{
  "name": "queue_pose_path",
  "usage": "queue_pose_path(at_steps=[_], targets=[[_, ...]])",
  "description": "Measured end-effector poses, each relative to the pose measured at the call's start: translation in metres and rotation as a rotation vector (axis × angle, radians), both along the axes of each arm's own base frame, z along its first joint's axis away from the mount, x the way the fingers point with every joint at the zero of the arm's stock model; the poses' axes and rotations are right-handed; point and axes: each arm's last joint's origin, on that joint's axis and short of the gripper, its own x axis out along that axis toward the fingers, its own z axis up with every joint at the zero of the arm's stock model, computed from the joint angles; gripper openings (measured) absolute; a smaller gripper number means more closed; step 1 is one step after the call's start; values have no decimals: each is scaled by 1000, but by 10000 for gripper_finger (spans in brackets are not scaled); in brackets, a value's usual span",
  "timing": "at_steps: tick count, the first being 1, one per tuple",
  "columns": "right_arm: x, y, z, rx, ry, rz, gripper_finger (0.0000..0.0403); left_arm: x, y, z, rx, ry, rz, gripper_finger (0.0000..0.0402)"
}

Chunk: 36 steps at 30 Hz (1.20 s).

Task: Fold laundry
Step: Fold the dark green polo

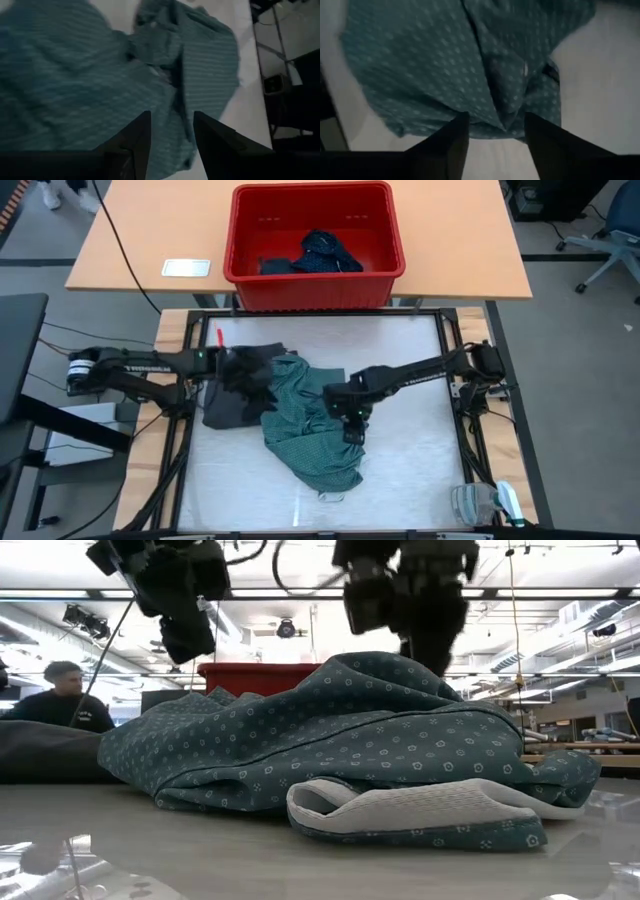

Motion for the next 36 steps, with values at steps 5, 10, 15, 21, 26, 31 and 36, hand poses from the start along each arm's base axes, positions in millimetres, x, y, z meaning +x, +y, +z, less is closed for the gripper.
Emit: queue_pose_path(at_steps=[5,10,15,21,26,31,36], targets=[[-9,-14,-25,-20,39,-43,234,14,-17,-13,67,-90,-21,153],[-11,-26,-50,7,-30,-110,231,34,-27,-26,91,-147,-48,153],[-20,-23,-66,88,18,-229,181,55,-48,-47,54,-154,-113,153],[-27,0,-69,174,98,-176,38,69,-78,-71,17,-163,-189,153],[-26,10,-67,259,89,-150,18,78,-87,-92,14,-122,-113,153],[-28,15,-53,309,58,-132,7,81,-86,-109,-3,-46,-13,153],[-36,14,-19,328,-45,-119,5,79,-95,-107,-36,-36,-47,115]])
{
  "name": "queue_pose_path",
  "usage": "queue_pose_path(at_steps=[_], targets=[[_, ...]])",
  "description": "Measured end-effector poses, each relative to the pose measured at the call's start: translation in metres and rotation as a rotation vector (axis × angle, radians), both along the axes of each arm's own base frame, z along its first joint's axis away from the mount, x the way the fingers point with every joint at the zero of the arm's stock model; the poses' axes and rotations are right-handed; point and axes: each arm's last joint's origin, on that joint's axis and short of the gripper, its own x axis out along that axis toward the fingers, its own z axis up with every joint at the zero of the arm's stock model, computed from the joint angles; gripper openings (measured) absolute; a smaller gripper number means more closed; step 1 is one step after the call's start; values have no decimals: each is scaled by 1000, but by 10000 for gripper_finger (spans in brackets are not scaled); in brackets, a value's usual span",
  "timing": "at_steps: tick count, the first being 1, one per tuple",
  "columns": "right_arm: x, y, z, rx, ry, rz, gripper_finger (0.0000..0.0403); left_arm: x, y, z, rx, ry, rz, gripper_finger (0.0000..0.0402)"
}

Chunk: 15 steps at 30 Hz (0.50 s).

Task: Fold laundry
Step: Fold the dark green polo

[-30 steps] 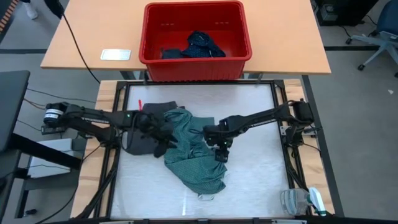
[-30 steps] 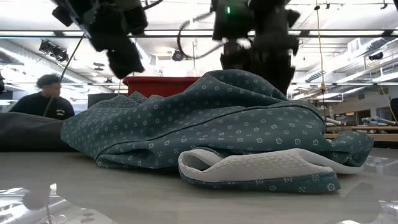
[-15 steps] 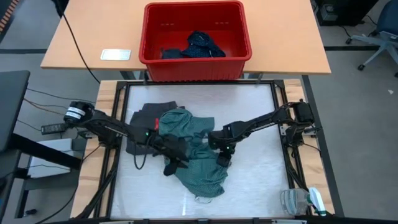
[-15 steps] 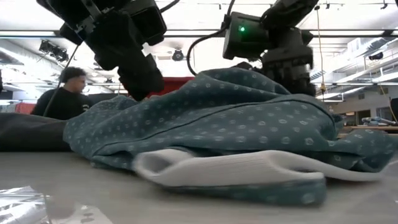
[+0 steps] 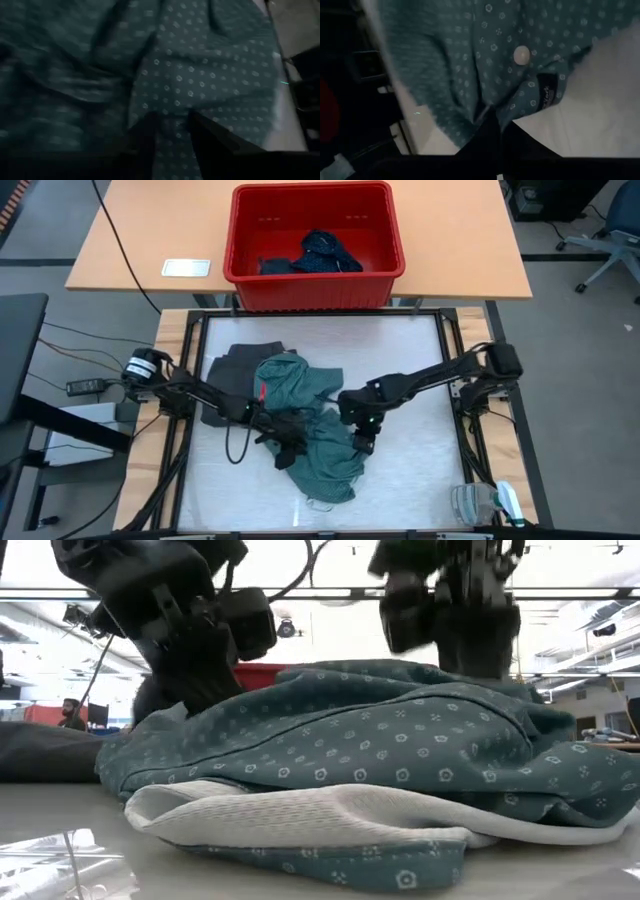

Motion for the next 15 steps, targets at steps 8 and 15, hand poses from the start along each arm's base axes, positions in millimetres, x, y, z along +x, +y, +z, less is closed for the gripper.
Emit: queue_pose_path(at_steps=[8,15], targets=[[-29,-25,79,-58,-273,-194,2,-1,-5,84,-19,-301,-67,6],[-72,-42,158,-74,-676,-412,2,-31,24,191,141,-683,35,2]])
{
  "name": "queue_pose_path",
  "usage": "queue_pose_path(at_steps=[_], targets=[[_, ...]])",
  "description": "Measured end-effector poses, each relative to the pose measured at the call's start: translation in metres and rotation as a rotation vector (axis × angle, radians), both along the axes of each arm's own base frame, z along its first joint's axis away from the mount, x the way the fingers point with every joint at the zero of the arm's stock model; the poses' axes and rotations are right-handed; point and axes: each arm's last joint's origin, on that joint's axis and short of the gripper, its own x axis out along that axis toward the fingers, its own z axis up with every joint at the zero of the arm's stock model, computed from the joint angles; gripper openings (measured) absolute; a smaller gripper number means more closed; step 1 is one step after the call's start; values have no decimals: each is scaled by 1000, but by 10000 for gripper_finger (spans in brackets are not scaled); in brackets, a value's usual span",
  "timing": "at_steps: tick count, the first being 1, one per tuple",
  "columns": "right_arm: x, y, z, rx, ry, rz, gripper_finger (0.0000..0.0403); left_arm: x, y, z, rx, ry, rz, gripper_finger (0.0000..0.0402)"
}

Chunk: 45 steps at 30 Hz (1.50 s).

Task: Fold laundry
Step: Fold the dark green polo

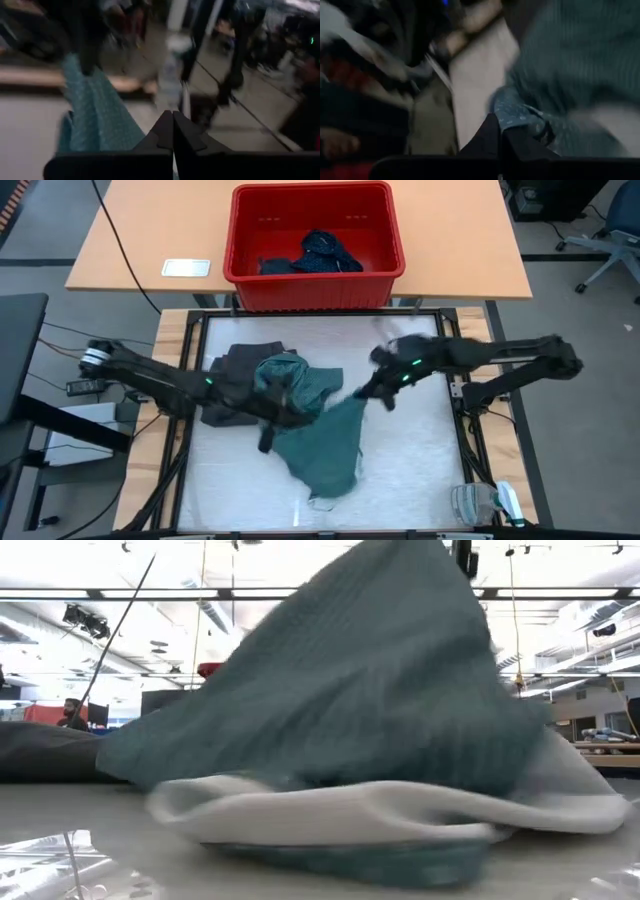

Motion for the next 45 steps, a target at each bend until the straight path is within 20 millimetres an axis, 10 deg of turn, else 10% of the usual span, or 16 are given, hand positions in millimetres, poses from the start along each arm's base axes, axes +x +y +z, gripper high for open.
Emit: queue_pose_path(at_steps=[6,18,30,35,45], targets=[[-24,-4,34,-26,-217,-136,2,-15,22,32,-51,-95,110,9],[-27,1,48,-86,-353,-311,0,17,16,-8,-189,126,187,144],[-36,61,-5,281,265,516,0,-5,22,-6,-201,239,264,153],[-46,97,-1,350,245,851,7,-13,26,-2,-196,251,288,153],[-40,81,-4,213,182,729,106,-18,51,-14,-242,384,414,153]])
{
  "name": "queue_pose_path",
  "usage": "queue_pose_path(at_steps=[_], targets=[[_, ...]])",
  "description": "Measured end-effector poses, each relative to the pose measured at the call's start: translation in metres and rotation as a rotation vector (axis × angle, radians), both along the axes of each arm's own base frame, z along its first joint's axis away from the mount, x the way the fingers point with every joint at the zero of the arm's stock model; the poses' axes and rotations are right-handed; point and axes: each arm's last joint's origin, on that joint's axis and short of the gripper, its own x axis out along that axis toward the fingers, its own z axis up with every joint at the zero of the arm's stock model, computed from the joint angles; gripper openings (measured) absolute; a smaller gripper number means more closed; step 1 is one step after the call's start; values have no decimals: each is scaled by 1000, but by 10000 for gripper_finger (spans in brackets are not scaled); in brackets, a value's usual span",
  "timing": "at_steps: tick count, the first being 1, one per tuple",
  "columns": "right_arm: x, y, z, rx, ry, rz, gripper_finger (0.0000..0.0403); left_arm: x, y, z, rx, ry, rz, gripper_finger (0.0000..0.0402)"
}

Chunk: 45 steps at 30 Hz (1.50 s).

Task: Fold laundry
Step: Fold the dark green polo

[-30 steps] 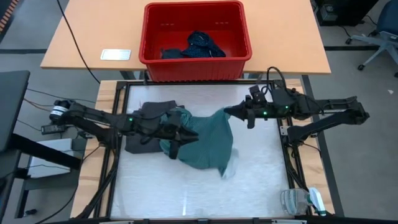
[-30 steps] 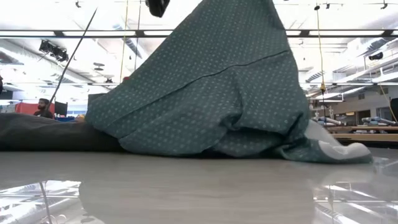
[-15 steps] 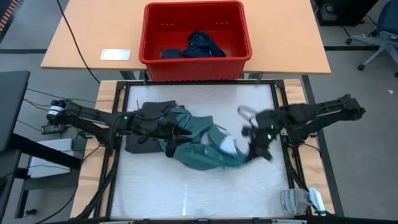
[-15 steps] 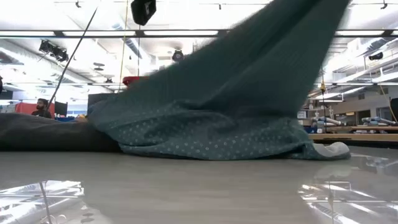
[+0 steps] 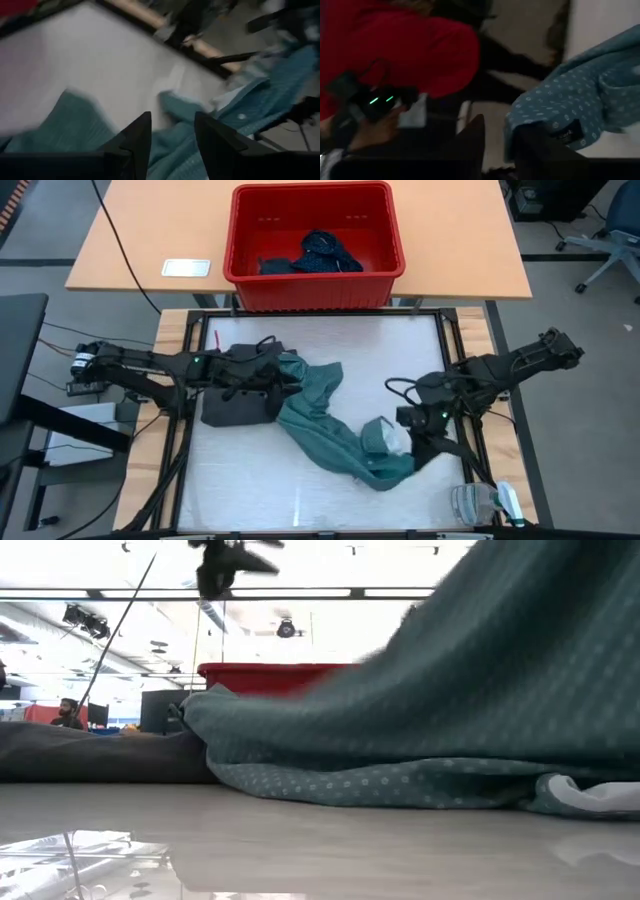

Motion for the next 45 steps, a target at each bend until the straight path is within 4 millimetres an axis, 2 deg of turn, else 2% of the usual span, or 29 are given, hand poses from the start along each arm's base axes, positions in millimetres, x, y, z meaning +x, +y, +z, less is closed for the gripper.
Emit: queue_pose_path(at_steps=[6,11,14,20,23,26,31,35,39,42,45], targets=[[0,-23,-15,-204,87,-192,168,-12,13,-19,-78,223,105,153],[1,-54,-33,-642,174,-541,189,-25,19,-32,-91,402,169,153],[13,-71,-42,-783,188,-658,189,-31,25,-36,-81,476,223,153],[73,-97,-63,-737,38,-707,191,-36,44,-38,38,536,237,153],[99,-109,-77,-710,-15,-742,191,-36,59,-41,128,588,157,153],[113,-121,-92,-701,-3,-757,190,-37,74,-50,162,623,88,153],[118,-134,-127,-762,170,-710,189,-34,92,-72,129,579,-2,153],[121,-127,-159,-739,336,-596,187,-28,96,-84,61,533,-67,147],[125,-96,-182,-576,422,-402,175,-20,92,-91,43,506,-156,107],[126,-70,-183,-369,444,-250,164,-14,84,-87,-4,428,-268,66],[123,-55,-163,-273,383,-204,157,-8,80,-72,-32,355,-271,33]])
